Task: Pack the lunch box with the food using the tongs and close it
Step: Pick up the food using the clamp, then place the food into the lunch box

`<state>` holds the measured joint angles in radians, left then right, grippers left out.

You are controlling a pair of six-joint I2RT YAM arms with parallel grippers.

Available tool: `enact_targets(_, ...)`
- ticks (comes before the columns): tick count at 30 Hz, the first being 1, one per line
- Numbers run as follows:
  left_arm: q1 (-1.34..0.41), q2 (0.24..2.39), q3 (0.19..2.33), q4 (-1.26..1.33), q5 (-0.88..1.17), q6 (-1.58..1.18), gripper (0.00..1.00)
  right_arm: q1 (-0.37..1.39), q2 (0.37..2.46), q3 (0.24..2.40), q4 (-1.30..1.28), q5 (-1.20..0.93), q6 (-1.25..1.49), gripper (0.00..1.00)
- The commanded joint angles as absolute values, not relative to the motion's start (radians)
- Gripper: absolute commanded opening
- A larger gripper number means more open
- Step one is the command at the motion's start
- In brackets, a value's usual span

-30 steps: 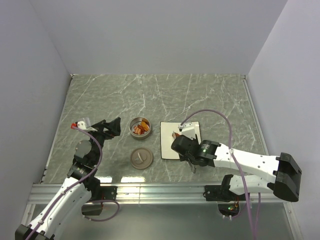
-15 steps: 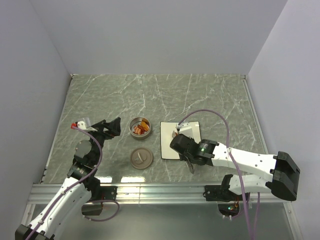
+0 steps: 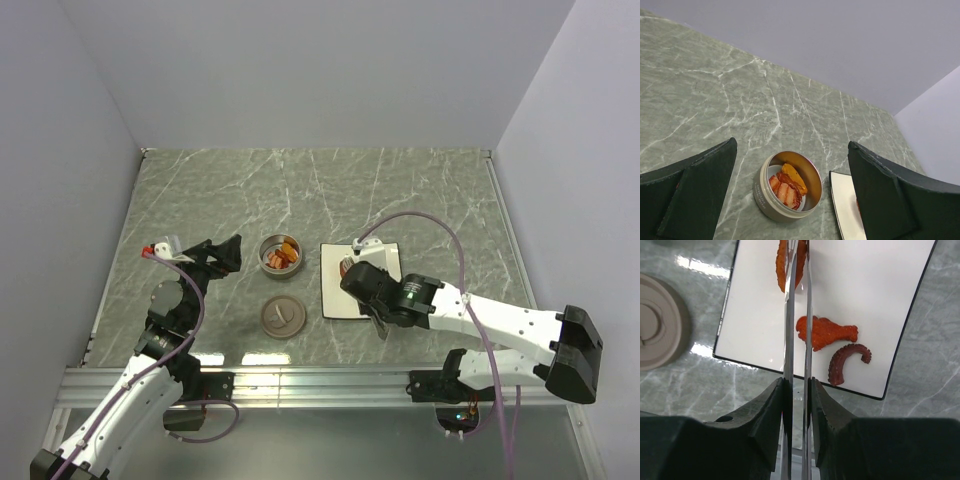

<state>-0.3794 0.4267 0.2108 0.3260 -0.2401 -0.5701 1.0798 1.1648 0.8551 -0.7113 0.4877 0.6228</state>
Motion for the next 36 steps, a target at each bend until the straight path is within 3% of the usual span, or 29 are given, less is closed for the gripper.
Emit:
enact_targets(1, -0.383, 0.417, 0.204, 0.341, -0.224, -0.580, 0.99, 1.075, 1.140, 0.922, -0.703, 0.529, 0.601, 0.30)
enact_targets(17, -0.383, 0.413, 0.204, 0.339, -0.225, -0.580, 1.00, 1.077, 1.196, 1.061, -0.652, 0.520, 0.529, 0.30)
enact_targets(36, -0.382, 0.414, 0.204, 0.336, -0.235, -0.580, 1.00, 1.078, 1.580, 1.382, -0.526, 0.357, 0.356, 0.30)
